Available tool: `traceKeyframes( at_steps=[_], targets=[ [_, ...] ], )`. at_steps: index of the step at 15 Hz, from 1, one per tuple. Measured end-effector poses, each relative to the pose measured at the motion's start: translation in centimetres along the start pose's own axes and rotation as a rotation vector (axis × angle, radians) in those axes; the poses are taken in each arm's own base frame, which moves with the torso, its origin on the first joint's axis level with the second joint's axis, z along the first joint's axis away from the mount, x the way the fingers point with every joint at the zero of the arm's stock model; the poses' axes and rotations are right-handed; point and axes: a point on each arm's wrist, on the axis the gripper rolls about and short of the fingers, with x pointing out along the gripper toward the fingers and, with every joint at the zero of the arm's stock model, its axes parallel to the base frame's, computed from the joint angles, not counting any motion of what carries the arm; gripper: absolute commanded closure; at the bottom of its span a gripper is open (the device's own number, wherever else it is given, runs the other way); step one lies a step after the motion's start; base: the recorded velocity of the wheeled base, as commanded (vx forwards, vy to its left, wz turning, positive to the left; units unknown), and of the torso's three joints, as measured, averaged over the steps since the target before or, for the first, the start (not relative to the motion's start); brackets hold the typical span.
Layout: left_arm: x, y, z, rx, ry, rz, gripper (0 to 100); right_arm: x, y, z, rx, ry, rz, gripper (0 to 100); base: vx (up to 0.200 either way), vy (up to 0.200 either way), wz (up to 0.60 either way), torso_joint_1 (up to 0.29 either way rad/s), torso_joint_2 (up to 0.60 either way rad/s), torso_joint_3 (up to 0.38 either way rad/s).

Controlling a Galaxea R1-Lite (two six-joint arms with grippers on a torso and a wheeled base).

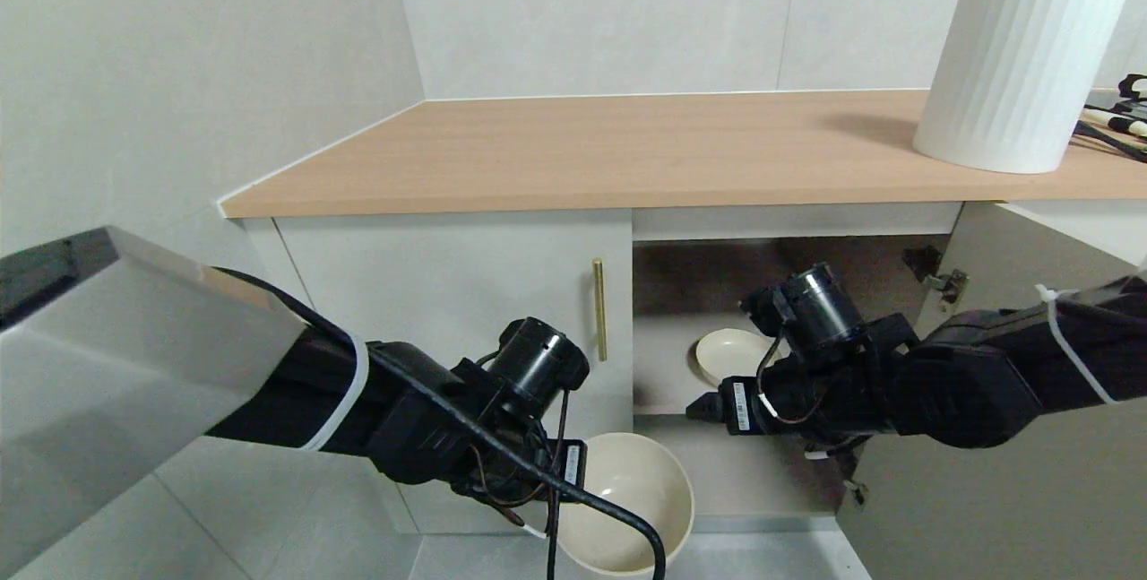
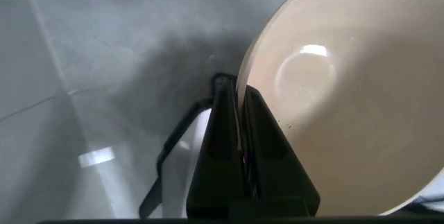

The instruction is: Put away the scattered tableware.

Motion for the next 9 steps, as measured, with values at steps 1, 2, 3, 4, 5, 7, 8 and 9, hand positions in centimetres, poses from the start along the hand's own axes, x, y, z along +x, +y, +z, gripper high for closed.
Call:
traceKeyframes(
  at_steps=[1,2,3,4,5,7,8,9],
  targets=[
    [0.3,-0.1,-0.1,0.004,0.006,0.005,100,-0.7,0.6,-0.5,-0.029,0.017,0.014,0,0.0,0.0,0.0,0.0,0.0,0.0],
    [0.5,-0.2,-0.1,0.006,0.009,0.007,100,-1.1,1.3,-1.0,-0.058,0.03,0.026,0,0.0,0.0,0.0,0.0,0.0,0.0],
    [0.6,-0.2,0.0,0.004,0.003,0.012,100,-1.3,2.1,-1.9,-0.099,0.057,0.039,0,0.0,0.0,0.0,0.0,0.0,0.0],
    [0.7,-0.3,0.0,0.002,-0.003,0.021,100,-1.3,2.8,-2.9,-0.136,0.083,0.048,0,0.0,0.0,0.0,0.0,0.0,0.0],
    [0.7,-0.3,0.1,0.002,-0.01,0.029,100,-1.2,3.3,-3.4,-0.156,0.099,0.054,0,0.0,0.0,0.0,0.0,0.0,0.0],
    [0.5,-0.4,0.1,0.003,-0.02,0.035,100,-0.2,3.5,-4.2,-0.169,0.126,0.042,0,0.0,0.0,0.0,0.0,0.0,0.0],
    [0.5,-0.4,0.1,0.004,-0.02,0.034,100,0.3,3.6,-4.4,-0.171,0.136,0.033,0,0.0,0.0,0.0,0.0,0.0,0.0],
    [0.4,-0.4,0.2,0.003,-0.023,0.034,100,0.8,3.7,-4.5,-0.171,0.141,0.028,0,0.0,0.0,0.0,0.0,0.0,0.0]
  ],
)
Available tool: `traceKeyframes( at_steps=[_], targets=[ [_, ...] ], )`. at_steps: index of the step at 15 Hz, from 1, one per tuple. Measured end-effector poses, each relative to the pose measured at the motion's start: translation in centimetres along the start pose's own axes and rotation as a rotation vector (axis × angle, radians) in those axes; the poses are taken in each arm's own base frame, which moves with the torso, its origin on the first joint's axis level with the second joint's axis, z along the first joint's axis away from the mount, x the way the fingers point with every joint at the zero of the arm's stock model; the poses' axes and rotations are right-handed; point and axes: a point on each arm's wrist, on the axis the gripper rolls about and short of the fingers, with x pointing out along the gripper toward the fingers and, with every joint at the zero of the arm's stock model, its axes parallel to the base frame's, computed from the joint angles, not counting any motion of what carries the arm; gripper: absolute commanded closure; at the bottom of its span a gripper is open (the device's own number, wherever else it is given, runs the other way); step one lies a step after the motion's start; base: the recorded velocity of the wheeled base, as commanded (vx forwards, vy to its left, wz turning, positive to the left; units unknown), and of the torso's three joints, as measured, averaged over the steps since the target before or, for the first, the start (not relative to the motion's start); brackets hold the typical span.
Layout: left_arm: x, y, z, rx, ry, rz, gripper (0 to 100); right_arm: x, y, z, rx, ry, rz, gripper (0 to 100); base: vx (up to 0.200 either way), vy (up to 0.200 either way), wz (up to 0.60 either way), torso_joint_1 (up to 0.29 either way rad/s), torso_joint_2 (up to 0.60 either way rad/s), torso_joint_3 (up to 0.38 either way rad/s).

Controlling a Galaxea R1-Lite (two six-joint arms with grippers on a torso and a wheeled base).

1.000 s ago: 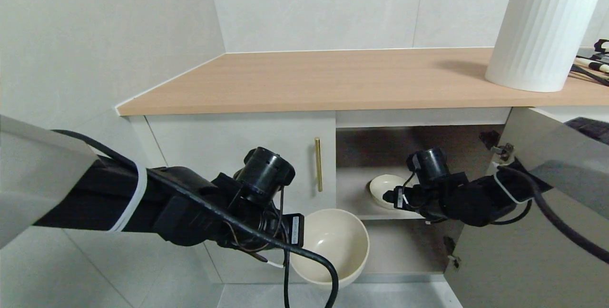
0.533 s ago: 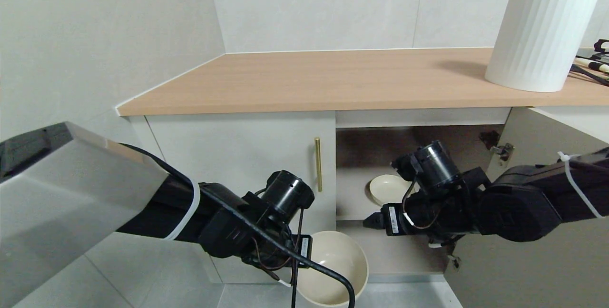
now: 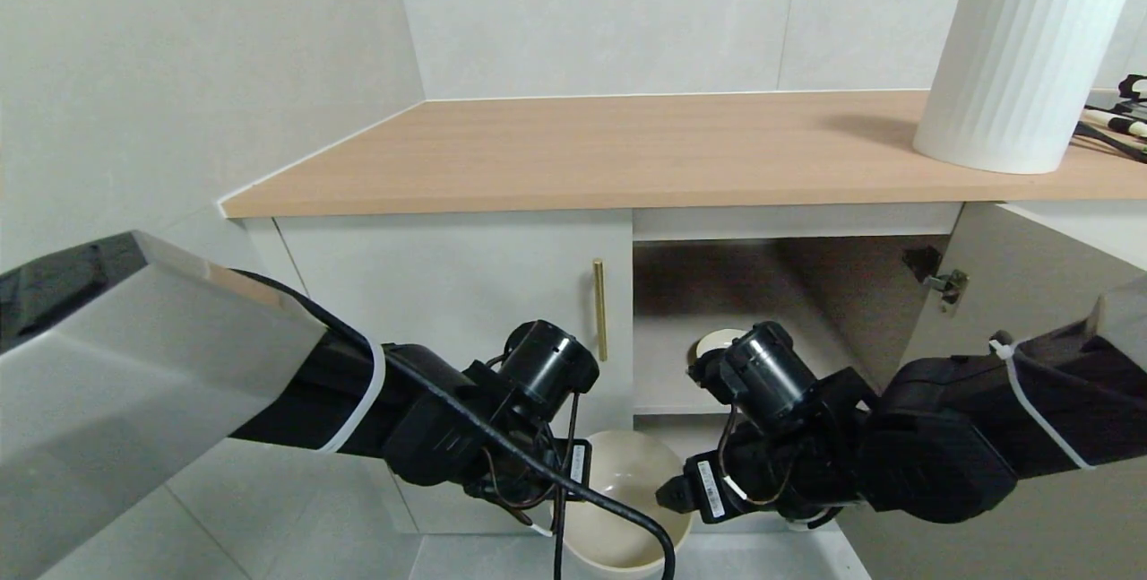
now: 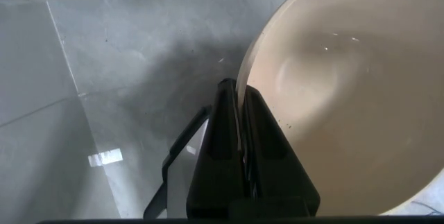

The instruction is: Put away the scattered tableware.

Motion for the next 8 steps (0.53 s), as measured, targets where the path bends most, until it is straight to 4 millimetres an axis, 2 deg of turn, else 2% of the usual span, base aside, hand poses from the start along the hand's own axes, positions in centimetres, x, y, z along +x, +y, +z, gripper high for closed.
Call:
traceKeyframes(
  at_steps=[6,7,8],
  targets=[
    [-0.2,-0.1,-0.1,0.004,-0.003,-0.002,100,1.9,-0.2,0.1,0.014,0.011,-0.058,0,0.0,0.0,0.0,0.0,0.0,0.0],
    [-0.2,-0.1,-0.1,0.004,-0.002,-0.003,100,2.1,-0.3,0.2,0.02,0.011,-0.061,100,0.0,0.0,0.0,0.0,0.0,0.0],
    [-0.2,-0.1,-0.1,0.004,-0.002,-0.003,100,2.2,-0.3,0.2,0.022,0.008,-0.061,100,0.0,0.0,0.0,0.0,0.0,0.0]
  ],
)
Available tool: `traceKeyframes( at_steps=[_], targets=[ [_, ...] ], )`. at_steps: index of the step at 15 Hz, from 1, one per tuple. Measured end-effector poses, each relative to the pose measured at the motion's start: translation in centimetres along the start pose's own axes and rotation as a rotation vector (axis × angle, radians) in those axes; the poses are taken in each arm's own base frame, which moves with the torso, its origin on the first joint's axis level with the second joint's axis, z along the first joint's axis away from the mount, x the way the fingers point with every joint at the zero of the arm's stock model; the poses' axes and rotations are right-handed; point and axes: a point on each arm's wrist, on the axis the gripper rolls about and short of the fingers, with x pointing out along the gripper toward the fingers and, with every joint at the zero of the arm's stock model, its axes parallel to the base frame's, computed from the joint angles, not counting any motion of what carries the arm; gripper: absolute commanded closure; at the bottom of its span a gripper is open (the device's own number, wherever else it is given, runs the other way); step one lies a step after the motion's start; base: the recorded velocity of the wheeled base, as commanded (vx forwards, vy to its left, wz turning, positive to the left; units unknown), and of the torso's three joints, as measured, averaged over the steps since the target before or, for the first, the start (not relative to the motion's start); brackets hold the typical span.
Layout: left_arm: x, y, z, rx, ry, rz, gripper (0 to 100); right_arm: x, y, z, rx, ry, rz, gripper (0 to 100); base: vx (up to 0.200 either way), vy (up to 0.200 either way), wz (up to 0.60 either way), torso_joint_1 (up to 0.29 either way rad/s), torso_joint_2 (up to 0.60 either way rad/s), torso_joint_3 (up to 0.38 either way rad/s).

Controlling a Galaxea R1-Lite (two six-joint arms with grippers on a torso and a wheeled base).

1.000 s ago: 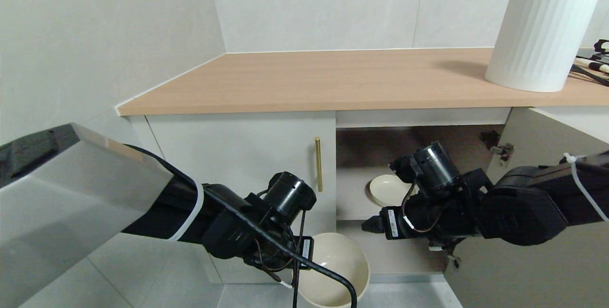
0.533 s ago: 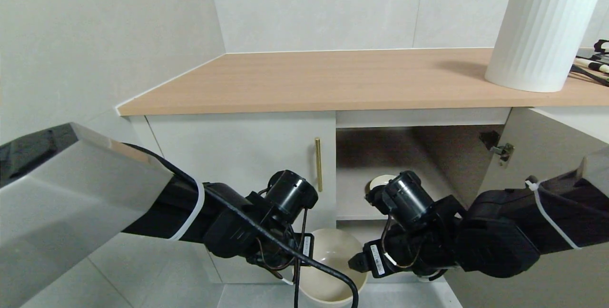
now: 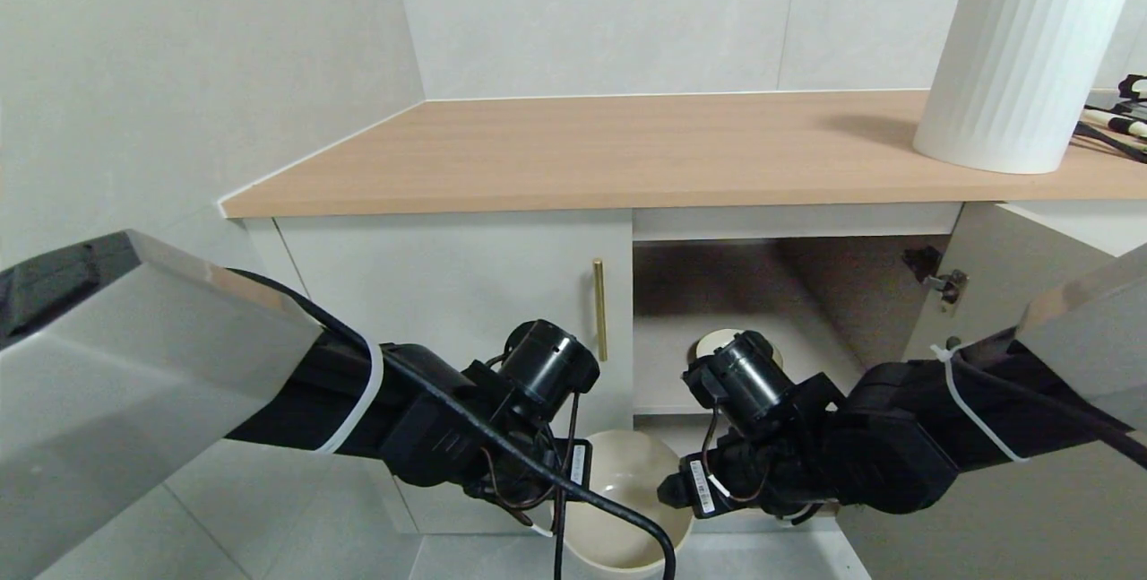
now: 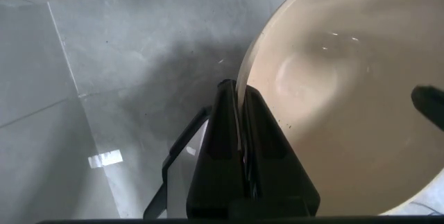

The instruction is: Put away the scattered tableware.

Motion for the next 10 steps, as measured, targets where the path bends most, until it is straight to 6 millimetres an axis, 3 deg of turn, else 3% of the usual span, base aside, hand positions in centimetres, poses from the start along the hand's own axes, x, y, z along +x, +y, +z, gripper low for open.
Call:
traceKeyframes(
  at_steps=[10],
  targets=[
    [-0.01,-0.04,0.02,0.0,-0.001,-0.003,100,0.3,0.03,0.04,0.013,-0.007,0.004,100,0.0,0.0,0.0,0.0,0.0,0.0]
  ],
)
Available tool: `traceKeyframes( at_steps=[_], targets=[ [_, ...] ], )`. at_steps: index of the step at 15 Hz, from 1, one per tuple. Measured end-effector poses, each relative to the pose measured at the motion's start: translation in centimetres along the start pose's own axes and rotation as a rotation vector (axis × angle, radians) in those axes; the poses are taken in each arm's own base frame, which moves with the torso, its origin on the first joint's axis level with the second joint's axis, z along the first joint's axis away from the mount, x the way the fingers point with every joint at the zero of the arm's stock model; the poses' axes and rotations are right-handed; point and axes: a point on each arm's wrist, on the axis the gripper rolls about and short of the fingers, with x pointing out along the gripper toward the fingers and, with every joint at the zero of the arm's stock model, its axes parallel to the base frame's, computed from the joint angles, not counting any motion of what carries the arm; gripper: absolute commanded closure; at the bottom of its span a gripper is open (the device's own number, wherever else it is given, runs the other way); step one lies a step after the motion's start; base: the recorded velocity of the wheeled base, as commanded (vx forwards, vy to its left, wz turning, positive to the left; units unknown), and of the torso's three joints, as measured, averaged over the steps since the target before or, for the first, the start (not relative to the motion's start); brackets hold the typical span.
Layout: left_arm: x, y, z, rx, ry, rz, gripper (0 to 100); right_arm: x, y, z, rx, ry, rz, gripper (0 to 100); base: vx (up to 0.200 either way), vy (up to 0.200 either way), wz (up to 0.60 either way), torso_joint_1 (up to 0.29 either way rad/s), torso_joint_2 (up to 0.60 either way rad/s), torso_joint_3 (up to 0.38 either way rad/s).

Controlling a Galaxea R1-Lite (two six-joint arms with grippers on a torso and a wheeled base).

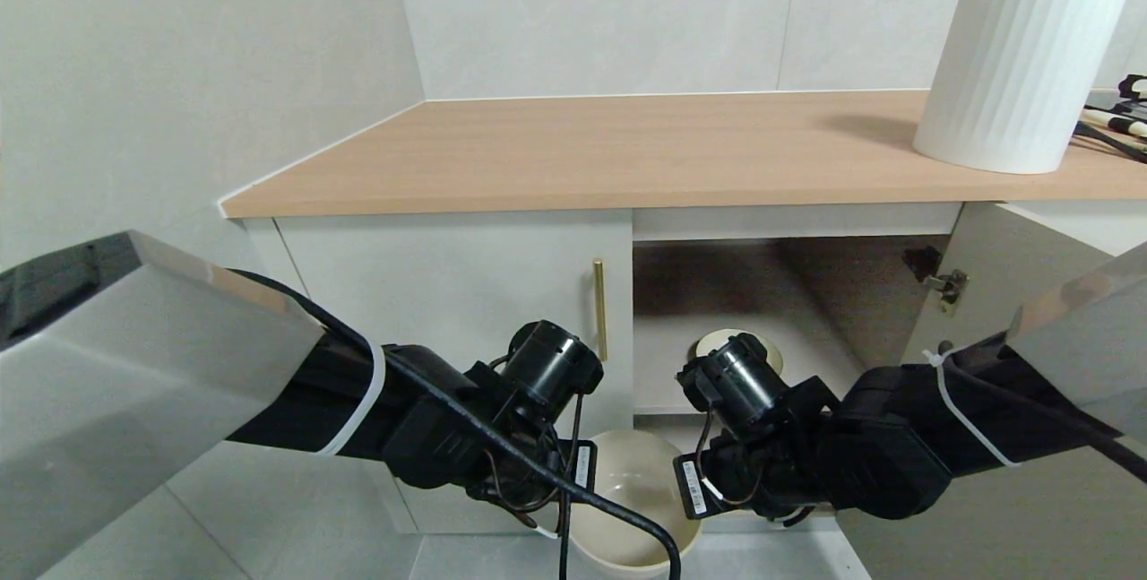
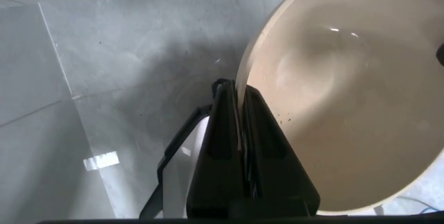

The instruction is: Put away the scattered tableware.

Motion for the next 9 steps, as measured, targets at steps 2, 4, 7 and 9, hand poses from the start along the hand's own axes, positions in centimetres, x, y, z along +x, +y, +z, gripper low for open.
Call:
traceKeyframes(
  at_steps=[2,4,7,9],
  targets=[
    [0.0,0.01,0.0,0.0,0.0,0.001,100,0.02,0.0,-0.01,0.0,0.001,-0.001,100,0.0,0.0,0.0,0.0,0.0,0.0],
    [0.0,0.03,0.0,0.0,0.0,0.002,100,0.05,-0.01,-0.03,-0.001,0.002,-0.002,100,0.0,0.0,0.0,0.0,0.0,0.0],
    [0.01,0.07,-0.03,0.0,0.002,0.007,0,0.09,-0.07,-0.07,-0.002,0.004,-0.008,100,0.0,0.0,0.0,0.0,0.0,0.0],
    [0.04,0.12,0.0,-0.001,0.001,0.009,0,0.1,-0.1,-0.14,-0.003,0.008,-0.01,100,0.0,0.0,0.0,0.0,0.0,0.0]
  ],
)
